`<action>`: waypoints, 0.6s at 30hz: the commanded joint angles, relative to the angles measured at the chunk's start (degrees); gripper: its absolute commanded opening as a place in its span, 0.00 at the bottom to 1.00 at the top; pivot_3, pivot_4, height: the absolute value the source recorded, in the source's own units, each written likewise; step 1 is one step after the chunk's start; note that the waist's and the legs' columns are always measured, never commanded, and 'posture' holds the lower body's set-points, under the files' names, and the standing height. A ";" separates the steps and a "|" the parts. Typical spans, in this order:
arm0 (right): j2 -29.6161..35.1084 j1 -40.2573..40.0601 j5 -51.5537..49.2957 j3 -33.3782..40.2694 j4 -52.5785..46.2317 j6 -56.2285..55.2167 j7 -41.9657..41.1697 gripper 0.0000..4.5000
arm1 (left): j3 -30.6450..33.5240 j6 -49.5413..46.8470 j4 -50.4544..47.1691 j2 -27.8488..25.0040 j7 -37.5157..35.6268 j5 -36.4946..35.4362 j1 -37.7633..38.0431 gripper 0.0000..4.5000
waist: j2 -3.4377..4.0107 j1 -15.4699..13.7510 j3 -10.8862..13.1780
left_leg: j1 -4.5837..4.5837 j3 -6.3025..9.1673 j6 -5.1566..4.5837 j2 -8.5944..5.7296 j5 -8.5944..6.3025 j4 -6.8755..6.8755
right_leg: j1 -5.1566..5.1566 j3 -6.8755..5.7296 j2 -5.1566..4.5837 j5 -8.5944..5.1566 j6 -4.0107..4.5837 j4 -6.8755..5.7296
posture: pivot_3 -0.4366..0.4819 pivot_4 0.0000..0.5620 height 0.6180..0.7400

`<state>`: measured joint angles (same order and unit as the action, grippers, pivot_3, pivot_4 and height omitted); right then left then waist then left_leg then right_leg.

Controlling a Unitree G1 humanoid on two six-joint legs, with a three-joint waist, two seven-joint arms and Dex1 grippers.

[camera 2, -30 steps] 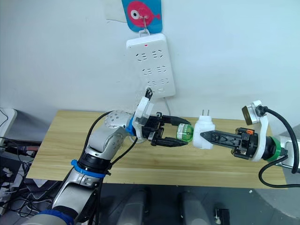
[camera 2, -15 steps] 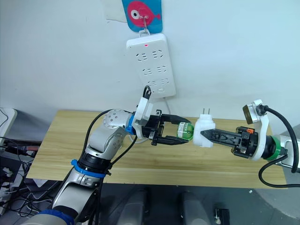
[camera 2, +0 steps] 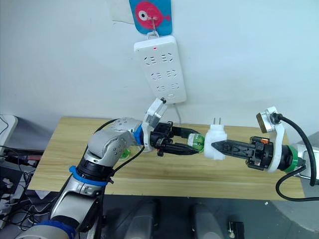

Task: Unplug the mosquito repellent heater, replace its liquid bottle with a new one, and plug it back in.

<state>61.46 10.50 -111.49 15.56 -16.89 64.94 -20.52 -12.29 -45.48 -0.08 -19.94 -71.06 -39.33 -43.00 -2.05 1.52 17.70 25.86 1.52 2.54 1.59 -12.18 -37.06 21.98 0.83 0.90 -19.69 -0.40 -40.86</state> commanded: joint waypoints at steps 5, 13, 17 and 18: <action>1.60 -0.40 -1.51 -0.46 -5.29 -1.65 0.49 0.66 | 6.62 -33.76 5.21 1.24 11.03 -11.84 -5.60 0.51 | 0.00 0.04 0.00 | -0.01 0.12 0.00 0.00 0.00 0.00 | 0.00 -0.02 0.00 -0.01 -0.01 -0.01 | 0.48 0.55 1.00; 1.09 -1.11 -1.51 -0.74 -5.67 -2.84 0.82 0.66 | 14.92 -45.74 11.14 5.67 16.99 -16.19 -8.99 0.79 | -0.01 0.03 0.00 | -0.01 0.12 0.04 0.01 0.02 0.00 | 0.01 -0.02 -0.02 -0.01 -0.01 0.01 | 0.47 0.55 1.00; 0.63 -1.53 -1.51 -0.20 -4.79 -2.65 0.85 0.66 | 12.67 -40.72 8.16 3.55 14.33 -14.88 -8.61 1.00 | 0.00 0.09 0.00 | -0.01 -0.02 0.15 0.00 0.09 0.02 | 0.01 0.02 -0.03 -0.01 -0.01 0.02 | 0.48 0.56 1.00; 0.47 -1.74 -1.51 0.10 -4.21 -2.40 0.72 0.66 | 11.26 -38.06 6.79 2.17 12.35 -14.10 -8.24 1.00 | 0.00 0.09 0.00 | -0.02 -0.04 0.17 0.01 0.10 0.03 | 0.01 0.02 -0.03 -0.01 -0.01 0.01 | 0.48 0.56 1.00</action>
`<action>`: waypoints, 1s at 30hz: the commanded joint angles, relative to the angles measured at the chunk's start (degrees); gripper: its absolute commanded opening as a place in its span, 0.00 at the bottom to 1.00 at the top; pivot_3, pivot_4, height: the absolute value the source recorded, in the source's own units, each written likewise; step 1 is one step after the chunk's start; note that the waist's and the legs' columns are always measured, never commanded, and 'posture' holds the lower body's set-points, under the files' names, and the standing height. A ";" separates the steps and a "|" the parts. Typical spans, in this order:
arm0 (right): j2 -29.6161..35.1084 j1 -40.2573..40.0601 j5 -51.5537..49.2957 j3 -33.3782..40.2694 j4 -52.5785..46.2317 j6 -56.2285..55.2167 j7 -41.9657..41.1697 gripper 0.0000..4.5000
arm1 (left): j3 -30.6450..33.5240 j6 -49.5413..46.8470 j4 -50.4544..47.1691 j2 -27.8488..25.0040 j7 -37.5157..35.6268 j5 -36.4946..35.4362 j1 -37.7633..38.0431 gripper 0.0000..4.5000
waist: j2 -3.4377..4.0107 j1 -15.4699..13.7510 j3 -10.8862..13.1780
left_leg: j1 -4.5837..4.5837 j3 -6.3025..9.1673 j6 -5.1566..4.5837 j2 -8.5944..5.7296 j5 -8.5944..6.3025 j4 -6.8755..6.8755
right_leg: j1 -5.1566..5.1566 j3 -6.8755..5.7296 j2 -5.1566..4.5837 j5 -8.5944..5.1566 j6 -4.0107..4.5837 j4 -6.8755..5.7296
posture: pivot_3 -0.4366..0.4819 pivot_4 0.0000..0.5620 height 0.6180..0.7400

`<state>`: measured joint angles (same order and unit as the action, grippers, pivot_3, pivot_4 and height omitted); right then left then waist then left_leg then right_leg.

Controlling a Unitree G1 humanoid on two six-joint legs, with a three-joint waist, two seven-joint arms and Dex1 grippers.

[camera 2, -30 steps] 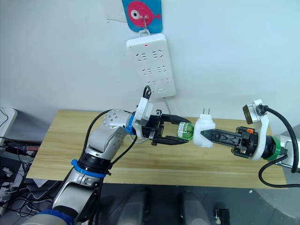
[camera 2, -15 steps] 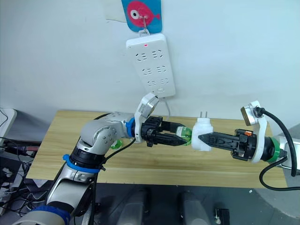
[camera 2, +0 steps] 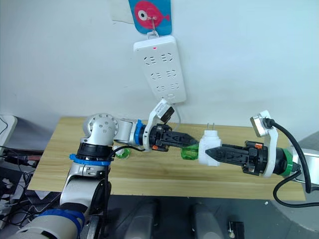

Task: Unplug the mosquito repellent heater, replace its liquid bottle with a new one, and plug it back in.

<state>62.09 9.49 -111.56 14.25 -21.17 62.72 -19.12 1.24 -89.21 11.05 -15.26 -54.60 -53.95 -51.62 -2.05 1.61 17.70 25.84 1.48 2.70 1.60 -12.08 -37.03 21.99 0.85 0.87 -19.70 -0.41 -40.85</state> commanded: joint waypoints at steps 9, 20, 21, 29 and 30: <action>-1.02 -1.22 -1.44 4.29 9.11 4.89 -2.62 0.66 | -7.49 40.90 -15.11 -7.99 -17.59 12.52 5.37 1.00 | 0.01 -0.25 -0.01 | 0.00 -0.05 0.03 -0.02 0.02 0.01 | 0.00 0.03 -0.04 0.00 0.01 0.04 | 0.50 0.56 1.00; -2.03 1.10 -1.44 3.84 11.57 8.65 -3.27 0.66 | -11.29 106.62 -1.72 0.06 -25.63 35.11 10.74 1.00 | 0.03 -1.87 0.00 | 0.02 -0.17 -0.17 -0.08 -0.10 -0.03 | 0.00 0.07 -0.03 0.01 0.02 0.06 | 0.50 0.56 1.00; -2.20 1.16 -1.44 3.78 11.30 8.52 -3.15 0.66 | -11.45 110.34 -0.06 0.79 -25.59 36.02 10.40 1.00 | 0.03 -2.01 0.00 | 0.05 -0.16 -0.19 -0.08 -0.11 -0.02 | 0.00 0.05 -0.03 0.01 0.02 0.08 | 0.50 0.56 1.00; -4.19 3.12 -1.44 3.51 10.51 7.72 -2.02 0.66 | -12.93 121.49 5.79 2.66 -26.08 37.04 9.33 1.00 | 0.03 -2.15 0.00 | 0.03 -0.14 -0.23 -0.05 -0.14 -0.02 | 0.00 0.01 -0.02 0.02 0.03 0.01 | 0.50 0.56 1.00; -4.52 3.33 -1.44 3.49 10.53 7.66 -1.81 0.66 | -13.26 122.32 5.96 2.58 -26.43 36.92 9.49 1.00 | 0.03 -2.15 0.00 | 0.04 -0.14 -0.23 -0.05 -0.13 -0.02 | 0.00 0.01 -0.02 0.02 0.03 0.01 | 0.49 0.55 1.00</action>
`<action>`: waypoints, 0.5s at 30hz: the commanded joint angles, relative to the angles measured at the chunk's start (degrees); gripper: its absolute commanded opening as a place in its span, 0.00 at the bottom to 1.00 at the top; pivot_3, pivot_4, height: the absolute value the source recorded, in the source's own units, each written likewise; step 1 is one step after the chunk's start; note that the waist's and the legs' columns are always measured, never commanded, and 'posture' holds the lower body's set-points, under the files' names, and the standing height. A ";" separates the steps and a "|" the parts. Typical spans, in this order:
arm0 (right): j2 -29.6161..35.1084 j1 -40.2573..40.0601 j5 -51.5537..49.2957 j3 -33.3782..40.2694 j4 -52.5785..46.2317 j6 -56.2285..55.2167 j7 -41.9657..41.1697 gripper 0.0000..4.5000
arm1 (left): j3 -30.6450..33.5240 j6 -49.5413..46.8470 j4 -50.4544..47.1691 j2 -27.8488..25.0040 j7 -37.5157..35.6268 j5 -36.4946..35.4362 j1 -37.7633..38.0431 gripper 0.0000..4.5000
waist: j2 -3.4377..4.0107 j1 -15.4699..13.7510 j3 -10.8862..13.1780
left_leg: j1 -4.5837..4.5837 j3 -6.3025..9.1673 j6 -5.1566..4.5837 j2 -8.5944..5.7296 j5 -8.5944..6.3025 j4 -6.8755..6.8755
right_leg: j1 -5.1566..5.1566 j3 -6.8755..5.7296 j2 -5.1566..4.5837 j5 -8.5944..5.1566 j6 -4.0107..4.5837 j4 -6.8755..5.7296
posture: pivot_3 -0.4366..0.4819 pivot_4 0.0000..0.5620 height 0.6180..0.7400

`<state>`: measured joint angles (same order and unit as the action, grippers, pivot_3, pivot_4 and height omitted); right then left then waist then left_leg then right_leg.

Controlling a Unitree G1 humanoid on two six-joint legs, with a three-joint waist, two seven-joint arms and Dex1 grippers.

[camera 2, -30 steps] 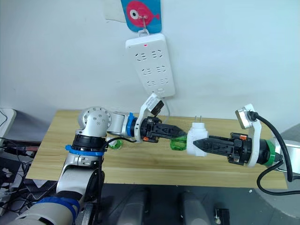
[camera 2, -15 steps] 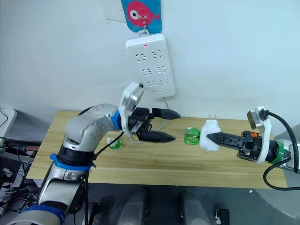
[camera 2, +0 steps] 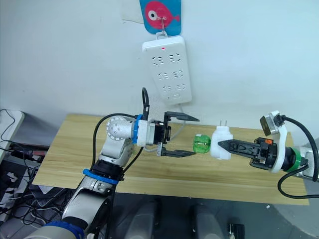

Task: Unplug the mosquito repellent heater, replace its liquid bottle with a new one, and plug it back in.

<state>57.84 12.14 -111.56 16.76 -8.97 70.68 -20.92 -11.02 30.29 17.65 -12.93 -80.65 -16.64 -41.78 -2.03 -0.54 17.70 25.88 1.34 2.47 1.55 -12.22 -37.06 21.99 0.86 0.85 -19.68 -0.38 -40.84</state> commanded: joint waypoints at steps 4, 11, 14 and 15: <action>-0.44 0.37 -1.44 1.14 -2.40 -0.37 -0.10 0.66 | -1.42 4.04 -0.22 0.03 0.55 -0.06 0.05 1.00 | 0.00 0.00 0.00 | 0.00 0.01 0.00 -0.01 0.00 0.00 | 0.00 -0.02 0.00 0.00 0.00 -0.01 | 0.49 0.55 1.00; -0.80 -0.27 -1.44 1.31 -3.15 -0.99 0.46 0.66 | -1.30 5.48 2.29 0.27 3.15 1.09 -1.70 0.89 | 0.00 0.09 -0.01 | 0.00 0.03 0.00 0.00 0.00 -0.01 | 0.00 -0.03 0.00 0.00 0.00 -0.02 | 0.49 0.54 1.00; -0.96 -0.28 -1.44 1.19 -3.37 -1.32 0.68 0.66 | -1.57 5.52 2.81 0.16 3.05 0.76 -1.89 0.70 | 0.00 0.15 -0.01 | 0.00 0.02 0.00 -0.01 0.00 -0.01 | 0.00 -0.04 0.00 0.00 0.00 -0.01 | 0.49 0.53 1.00; -1.02 -0.30 -1.44 1.17 -3.45 -1.45 0.75 0.66 | -1.63 5.15 2.88 0.17 2.95 0.42 -1.86 0.64 | 0.00 0.15 -0.01 | 0.00 0.03 0.01 -0.01 0.00 -0.01 | 0.00 -0.05 0.00 0.00 0.00 -0.02 | 0.49 0.53 1.00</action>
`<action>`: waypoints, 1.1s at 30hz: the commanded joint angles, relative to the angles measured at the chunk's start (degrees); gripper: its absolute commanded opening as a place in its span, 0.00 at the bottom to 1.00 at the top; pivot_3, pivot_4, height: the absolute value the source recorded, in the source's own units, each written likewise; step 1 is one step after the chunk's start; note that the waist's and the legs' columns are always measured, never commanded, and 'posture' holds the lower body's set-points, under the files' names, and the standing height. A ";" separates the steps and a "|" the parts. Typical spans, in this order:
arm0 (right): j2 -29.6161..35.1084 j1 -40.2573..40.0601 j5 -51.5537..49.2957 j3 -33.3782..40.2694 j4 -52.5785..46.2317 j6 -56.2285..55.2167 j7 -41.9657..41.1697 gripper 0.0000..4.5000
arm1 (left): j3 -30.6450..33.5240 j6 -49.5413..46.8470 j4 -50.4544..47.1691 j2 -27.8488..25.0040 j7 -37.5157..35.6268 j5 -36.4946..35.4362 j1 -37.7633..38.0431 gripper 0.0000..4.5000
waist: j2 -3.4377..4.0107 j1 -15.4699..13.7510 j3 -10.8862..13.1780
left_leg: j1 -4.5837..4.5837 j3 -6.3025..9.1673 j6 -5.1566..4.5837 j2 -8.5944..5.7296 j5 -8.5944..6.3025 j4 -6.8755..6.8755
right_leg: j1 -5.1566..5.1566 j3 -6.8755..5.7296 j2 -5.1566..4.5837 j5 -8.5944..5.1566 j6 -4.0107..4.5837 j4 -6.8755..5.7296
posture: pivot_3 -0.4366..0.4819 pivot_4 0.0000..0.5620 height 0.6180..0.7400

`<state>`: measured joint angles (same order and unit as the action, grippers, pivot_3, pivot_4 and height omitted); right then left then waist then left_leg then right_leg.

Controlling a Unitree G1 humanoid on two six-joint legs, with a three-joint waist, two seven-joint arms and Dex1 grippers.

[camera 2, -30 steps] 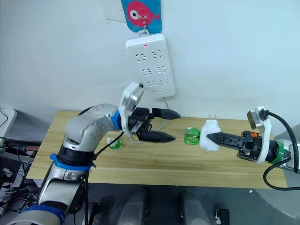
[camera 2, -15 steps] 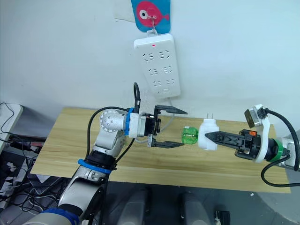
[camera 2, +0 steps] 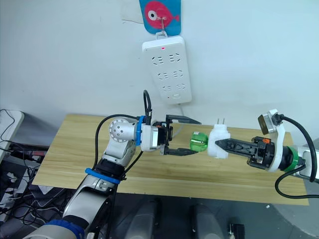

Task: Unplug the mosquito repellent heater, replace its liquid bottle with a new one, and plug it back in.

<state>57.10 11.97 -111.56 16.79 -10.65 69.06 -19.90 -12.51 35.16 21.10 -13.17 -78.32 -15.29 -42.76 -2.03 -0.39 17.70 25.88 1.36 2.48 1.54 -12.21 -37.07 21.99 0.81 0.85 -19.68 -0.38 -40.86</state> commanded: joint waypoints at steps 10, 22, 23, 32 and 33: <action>-0.24 -0.36 -1.44 1.12 -2.67 -0.59 0.44 0.66 | -0.66 -4.89 -2.85 0.30 -0.44 -4.30 -0.13 0.50 | 0.00 0.10 0.00 | 0.00 0.01 0.03 0.01 0.02 -0.01 | 0.00 -0.02 0.00 0.00 0.00 -0.02 | 0.49 0.52 1.00; 1.64 -0.31 -1.44 0.64 -3.49 -0.99 1.09 0.66 | 1.78 -73.58 -17.10 -5.53 6.88 -25.16 -2.79 0.50 | 0.01 0.67 0.00 | -0.01 0.12 0.05 0.04 0.04 -0.03 | 0.00 -0.04 0.02 0.00 0.00 -0.05 | 0.48 0.53 1.00; 2.01 -0.35 -1.44 0.55 -3.67 -0.91 0.95 0.66 | 2.86 -80.37 -16.73 -5.77 8.10 -28.30 -3.98 0.50 | 0.01 0.72 0.00 | 0.00 0.12 0.05 0.04 0.04 -0.04 | 0.00 -0.03 0.02 0.00 0.00 -0.05 | 0.48 0.53 1.00; 4.67 -1.11 -1.44 -0.64 -5.79 -1.45 -1.25 0.66 | 10.51 -116.89 -7.51 -5.11 15.15 -42.19 -10.97 0.50 | 0.00 1.36 0.00 | 0.00 0.22 0.04 0.04 0.03 -0.04 | 0.00 -0.03 0.02 -0.01 -0.01 -0.03 | 0.48 0.54 1.00; 4.73 -1.25 -1.44 -0.64 -5.83 -1.51 -1.33 0.66 | 10.96 -118.07 -7.44 -4.94 15.53 -42.61 -11.17 0.50 | 0.00 1.43 0.00 | 0.00 0.19 0.05 0.04 0.04 -0.03 | 0.00 -0.03 0.02 -0.01 -0.01 -0.02 | 0.48 0.54 1.00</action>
<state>60.64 11.63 -112.70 16.53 -13.98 66.60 -20.61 -5.19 -80.98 14.18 -18.46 -62.98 -54.71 -52.27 -2.03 1.03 17.70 25.87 1.55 2.54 1.59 -12.17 -37.10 21.99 0.77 0.87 -19.69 -0.40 -40.89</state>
